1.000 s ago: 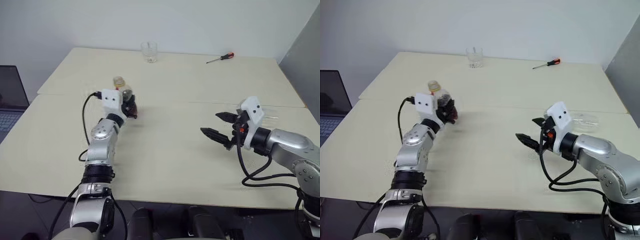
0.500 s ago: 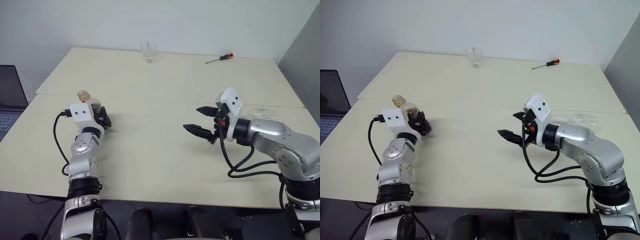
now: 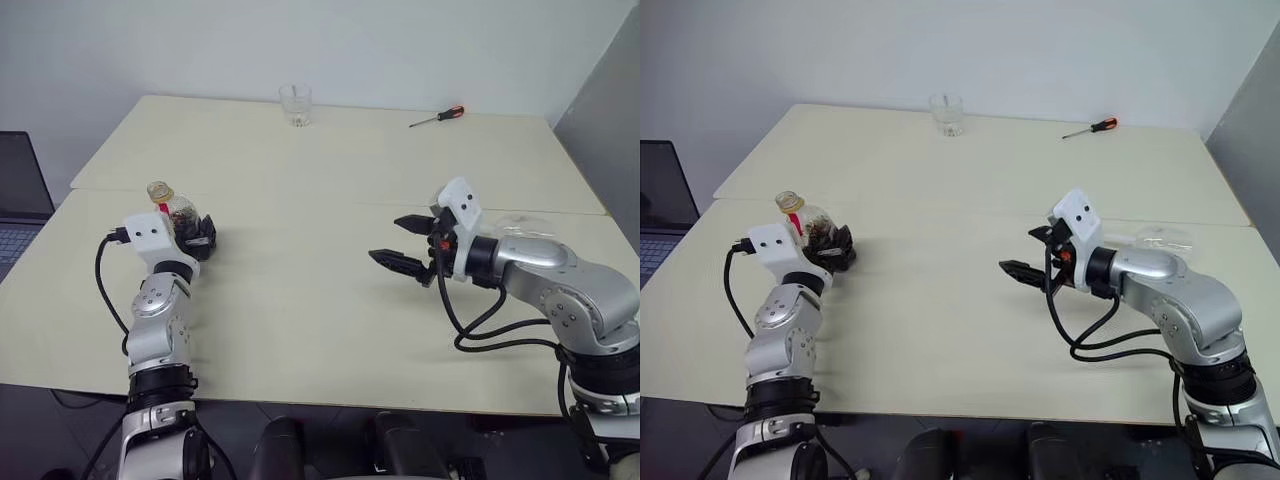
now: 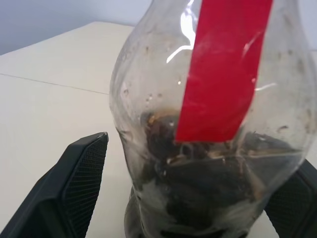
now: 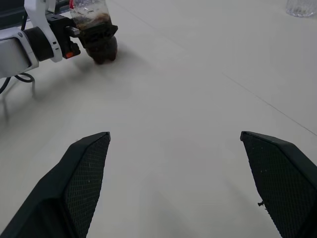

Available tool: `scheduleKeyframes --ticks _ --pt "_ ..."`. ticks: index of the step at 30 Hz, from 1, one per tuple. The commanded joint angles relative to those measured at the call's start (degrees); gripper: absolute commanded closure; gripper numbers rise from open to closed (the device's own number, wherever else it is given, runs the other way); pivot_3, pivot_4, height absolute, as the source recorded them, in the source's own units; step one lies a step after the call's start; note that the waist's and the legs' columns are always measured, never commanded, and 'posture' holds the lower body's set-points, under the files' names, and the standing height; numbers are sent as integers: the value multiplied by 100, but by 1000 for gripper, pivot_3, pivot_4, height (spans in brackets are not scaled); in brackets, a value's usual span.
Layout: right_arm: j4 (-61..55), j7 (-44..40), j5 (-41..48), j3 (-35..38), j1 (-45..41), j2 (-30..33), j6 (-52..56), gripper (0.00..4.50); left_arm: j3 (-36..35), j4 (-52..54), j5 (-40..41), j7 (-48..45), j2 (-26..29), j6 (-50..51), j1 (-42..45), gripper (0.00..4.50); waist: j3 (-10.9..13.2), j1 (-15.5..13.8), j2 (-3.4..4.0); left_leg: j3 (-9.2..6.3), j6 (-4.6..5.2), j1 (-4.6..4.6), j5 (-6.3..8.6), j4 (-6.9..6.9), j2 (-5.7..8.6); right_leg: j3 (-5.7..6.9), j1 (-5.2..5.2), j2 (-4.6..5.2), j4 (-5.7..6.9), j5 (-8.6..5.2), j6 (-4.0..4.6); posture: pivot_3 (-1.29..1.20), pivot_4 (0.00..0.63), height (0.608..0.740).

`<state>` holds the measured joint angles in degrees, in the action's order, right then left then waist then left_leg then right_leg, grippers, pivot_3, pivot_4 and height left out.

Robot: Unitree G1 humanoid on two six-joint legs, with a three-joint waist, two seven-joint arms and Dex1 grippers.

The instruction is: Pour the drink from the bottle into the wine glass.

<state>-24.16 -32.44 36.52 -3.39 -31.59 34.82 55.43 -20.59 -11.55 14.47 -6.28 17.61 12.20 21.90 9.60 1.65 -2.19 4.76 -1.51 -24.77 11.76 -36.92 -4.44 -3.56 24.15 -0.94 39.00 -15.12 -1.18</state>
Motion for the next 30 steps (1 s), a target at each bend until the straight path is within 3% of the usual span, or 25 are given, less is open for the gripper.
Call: scheduleKeyframes --ticks 1,10,16,21,30 --pt "1 -77 -51 245 -128 132 -103 0 38 524 133 -121 32 202 -241 24 0 1 0 0 0 0 0 0 0 0 0 0 0 0 0 0 150 740" --pt "38 -50 -36 541 163 373 -91 0 41 1709 393 -48 -258 813 -1338 24 -1 10 -1 0 0 3 0 2 -5 -5 0 2 0 0 0 0 150 740" --pt "109 163 22 755 328 164 -66 0 305 2287 415 -257 -311 1091 -1892 24 -3 11 -4 0 0 3 0 2 -2 -6 0 1 -1 -1 0 0 150 740" --pt "131 957 167 1542 949 -465 97 0 1693 2904 199 -1727 450 1063 -2128 24 -4 -14 -5 -4 -1 2 1 7 -3 -12 0 3 0 -4 5 0 150 740" --pt "-295 3611 1326 3248 1142 -2639 1177 0 2857 2595 154 -3031 1013 1577 -454 24 -7 29 -1 -5 0 4 0 8 -5 -9 2 -9 3 -17 -18 0 150 740"
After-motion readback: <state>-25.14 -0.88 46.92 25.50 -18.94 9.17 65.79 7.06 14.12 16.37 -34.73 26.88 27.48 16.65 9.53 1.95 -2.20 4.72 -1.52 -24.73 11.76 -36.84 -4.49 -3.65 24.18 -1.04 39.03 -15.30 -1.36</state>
